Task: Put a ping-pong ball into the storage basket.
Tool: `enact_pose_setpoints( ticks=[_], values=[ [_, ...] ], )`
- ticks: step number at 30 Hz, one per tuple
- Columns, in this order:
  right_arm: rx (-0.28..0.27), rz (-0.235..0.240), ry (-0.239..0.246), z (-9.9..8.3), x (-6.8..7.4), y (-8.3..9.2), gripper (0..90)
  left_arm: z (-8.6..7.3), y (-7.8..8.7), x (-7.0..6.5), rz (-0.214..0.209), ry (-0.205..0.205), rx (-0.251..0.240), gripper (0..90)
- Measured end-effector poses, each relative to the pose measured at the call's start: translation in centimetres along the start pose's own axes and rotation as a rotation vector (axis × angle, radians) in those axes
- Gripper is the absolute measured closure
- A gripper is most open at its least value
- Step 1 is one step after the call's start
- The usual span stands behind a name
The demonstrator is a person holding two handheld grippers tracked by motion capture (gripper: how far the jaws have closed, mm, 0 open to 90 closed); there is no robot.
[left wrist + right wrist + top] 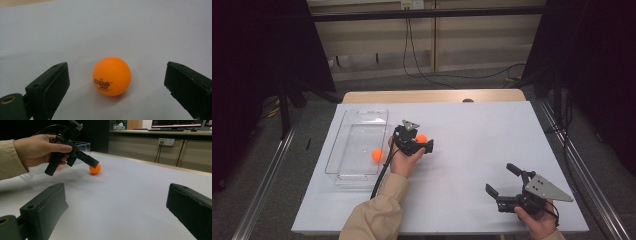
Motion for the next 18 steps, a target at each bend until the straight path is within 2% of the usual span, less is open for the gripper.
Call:
enact_pose_setpoints(
  ticks=[18],
  values=[
    [0.0,0.0,-0.002,-0.02,0.01,-0.02,2.3,-0.26,-0.71,0.27,-0.005,-0.001,0.019,8.4]
  ],
)
Point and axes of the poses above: each handheld gripper's, and its own axes: y roughly backward along the jaws, z roughly out of its top, x roughly to its left, the point moved 3 cm from there along -y, roughly forward along the jaws, and after that the axes turned 9 degrees about -y, right-handed, at the moved point
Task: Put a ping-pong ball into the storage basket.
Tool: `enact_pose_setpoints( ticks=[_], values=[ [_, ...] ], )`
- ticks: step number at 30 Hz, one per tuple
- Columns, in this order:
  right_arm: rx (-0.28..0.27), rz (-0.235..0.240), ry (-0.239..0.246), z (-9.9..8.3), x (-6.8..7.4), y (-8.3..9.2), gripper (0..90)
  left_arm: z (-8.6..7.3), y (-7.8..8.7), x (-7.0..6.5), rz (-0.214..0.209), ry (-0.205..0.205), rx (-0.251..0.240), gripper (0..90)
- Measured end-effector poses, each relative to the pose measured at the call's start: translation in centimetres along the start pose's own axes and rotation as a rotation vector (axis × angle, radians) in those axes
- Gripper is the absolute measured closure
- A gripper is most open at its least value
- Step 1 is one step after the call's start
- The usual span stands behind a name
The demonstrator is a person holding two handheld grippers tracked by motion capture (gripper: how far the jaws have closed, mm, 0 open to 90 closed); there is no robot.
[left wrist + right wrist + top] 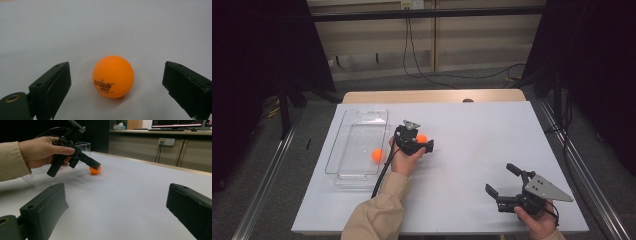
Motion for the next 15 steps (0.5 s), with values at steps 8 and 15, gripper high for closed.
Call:
enact_pose_setpoints(
  ticks=[8,15],
  values=[
    [0.0,0.001,0.0,-0.01,0.0,-0.02,2.3,-0.11,-0.25,0.1,-0.013,0.016,0.003,10.1],
    [-0.001,0.0,-0.002,-0.01,-0.04,0.0,2.3,-0.23,-0.54,0.22,-0.012,0.021,0.005,11.7]
  ],
)
Point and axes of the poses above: each handheld gripper's, and its own axes: y roughly backward along the jaws, z roughly out of its top, x roughly to its left, the point moved 3 cm from there along -y, roughly forward along the jaws, and after that the axes turned 9 degrees about -y, right-handed, at the moved point
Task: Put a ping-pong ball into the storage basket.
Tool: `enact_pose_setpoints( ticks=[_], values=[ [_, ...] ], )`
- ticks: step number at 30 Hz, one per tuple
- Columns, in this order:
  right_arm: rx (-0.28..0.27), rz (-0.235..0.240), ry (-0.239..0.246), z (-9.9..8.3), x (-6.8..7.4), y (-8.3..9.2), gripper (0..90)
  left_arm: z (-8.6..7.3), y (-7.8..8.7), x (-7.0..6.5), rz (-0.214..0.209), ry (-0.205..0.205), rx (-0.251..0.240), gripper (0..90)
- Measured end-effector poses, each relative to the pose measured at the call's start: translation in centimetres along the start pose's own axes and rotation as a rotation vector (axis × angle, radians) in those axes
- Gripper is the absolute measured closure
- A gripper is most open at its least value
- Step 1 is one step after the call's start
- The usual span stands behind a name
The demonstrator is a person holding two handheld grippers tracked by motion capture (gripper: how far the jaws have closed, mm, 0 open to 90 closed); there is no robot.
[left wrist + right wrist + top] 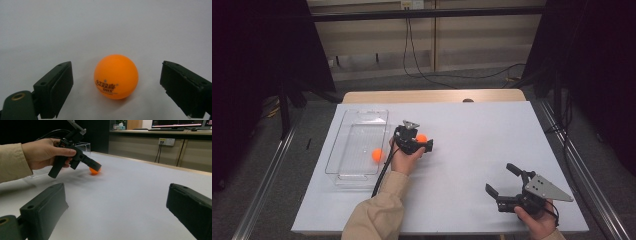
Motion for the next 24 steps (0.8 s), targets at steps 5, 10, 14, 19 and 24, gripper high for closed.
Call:
enact_pose_setpoints(
  ticks=[5,10,14,19,24],
  values=[
    [0.0,0.001,0.001,-0.01,-0.01,-0.03,2.3,-0.02,-0.05,0.06,-0.002,0.004,0.002,13.7],
    [0.0,0.0,-0.001,0.0,-0.03,-0.02,2.3,-0.07,-0.16,0.08,-0.011,0.002,0.007,17.0],
    [-0.001,0.002,0.0,0.01,0.02,-0.04,2.3,-0.18,-0.35,0.01,-0.015,0.002,0.012,20.2],
    [-0.002,0.0,-0.003,0.01,-0.01,-0.04,2.3,-0.26,-0.44,0.0,-0.014,-0.002,0.021,24.0],
    [0.0,0.001,0.0,-0.01,-0.03,-0.05,2.3,-0.18,-0.37,-0.06,-0.009,-0.012,0.018,30.2]
  ],
)
Point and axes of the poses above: each handheld gripper's, and its own axes: y roughly backward along the jaws, z roughly out of its top, x roughly to its left, the point moved 3 cm from there along -y, roughly forward along the jaws, and after that the axes turned 9 degrees about -y, right-handed, at the moved point
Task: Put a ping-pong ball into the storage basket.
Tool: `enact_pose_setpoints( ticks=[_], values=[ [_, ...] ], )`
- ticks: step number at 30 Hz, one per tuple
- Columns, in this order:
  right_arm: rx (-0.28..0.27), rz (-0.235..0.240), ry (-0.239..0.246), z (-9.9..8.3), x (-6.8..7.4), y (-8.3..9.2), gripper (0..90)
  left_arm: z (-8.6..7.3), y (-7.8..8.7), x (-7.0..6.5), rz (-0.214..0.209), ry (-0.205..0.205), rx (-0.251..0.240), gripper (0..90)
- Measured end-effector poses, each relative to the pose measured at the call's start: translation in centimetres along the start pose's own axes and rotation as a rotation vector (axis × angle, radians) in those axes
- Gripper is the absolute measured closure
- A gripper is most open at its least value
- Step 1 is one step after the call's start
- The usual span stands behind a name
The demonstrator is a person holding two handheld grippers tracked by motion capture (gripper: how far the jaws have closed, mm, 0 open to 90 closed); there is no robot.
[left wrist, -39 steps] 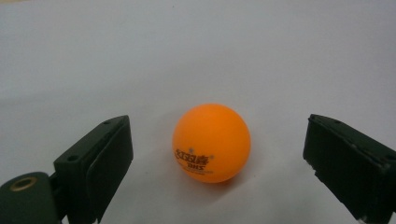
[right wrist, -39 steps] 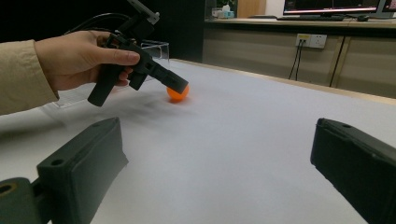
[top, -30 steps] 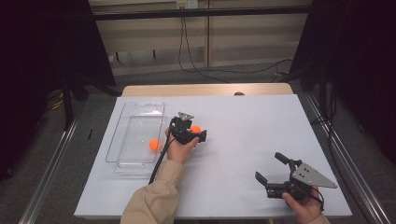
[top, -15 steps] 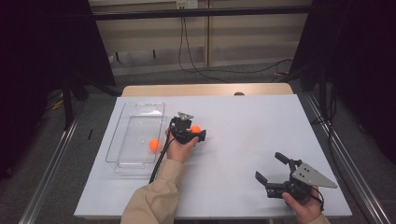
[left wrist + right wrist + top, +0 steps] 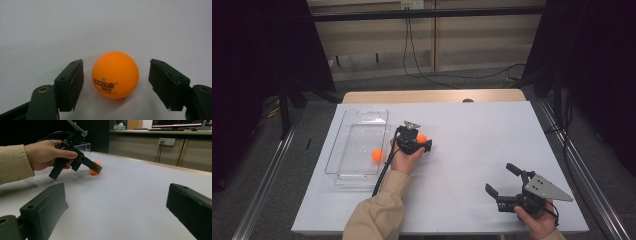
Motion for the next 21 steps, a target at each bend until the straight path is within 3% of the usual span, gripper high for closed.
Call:
enact_pose_setpoints(
  ticks=[21],
  values=[
    [-0.002,-0.001,-0.006,0.02,0.02,0.01,2.3,-0.14,-0.11,0.06,0.001,0.006,0.015,50.7]
  ],
)
Point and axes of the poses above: each handheld gripper's, and its own axes: y roughly backward along the jaws, z roughly out of its top, x roughly to its left, the point moved 3 cm from there along -y, roughly forward along the jaws, and after that the axes turned 9 degrees about -y, right-handed, at the moved point
